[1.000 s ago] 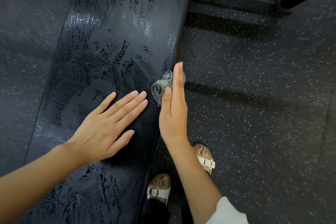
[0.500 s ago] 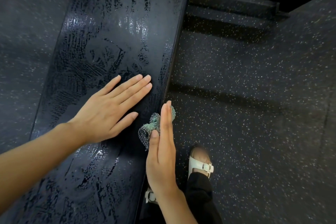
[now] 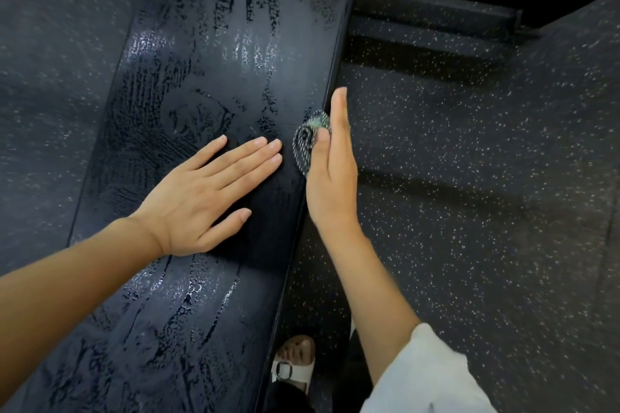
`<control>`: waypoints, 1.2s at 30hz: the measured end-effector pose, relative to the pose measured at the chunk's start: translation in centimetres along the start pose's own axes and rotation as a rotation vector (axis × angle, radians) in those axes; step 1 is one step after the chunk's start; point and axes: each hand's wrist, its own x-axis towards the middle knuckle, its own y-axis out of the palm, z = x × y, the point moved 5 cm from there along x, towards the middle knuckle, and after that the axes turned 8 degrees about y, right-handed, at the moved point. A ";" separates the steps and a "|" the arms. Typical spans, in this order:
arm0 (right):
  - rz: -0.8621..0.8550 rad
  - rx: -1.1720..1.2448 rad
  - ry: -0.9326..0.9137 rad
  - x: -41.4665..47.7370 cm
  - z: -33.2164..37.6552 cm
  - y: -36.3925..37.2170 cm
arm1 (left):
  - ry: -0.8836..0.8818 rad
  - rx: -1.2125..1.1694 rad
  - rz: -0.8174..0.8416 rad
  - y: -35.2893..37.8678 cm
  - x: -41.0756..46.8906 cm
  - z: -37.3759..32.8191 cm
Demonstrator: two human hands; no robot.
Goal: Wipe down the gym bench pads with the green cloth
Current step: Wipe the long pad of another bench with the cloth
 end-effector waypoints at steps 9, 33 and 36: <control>0.016 0.038 0.048 -5.0 -1.2 0.8 | -0.007 0.001 0.012 0.0 0.2 0.1; -0.020 -0.007 0.063 4.6 1.7 -0.4 | -0.098 -0.004 0.002 0.1 0.1 0.2; -0.031 -0.012 0.055 2.3 1.1 -0.1 | -0.110 -0.012 0.009 0.2 0.0 0.2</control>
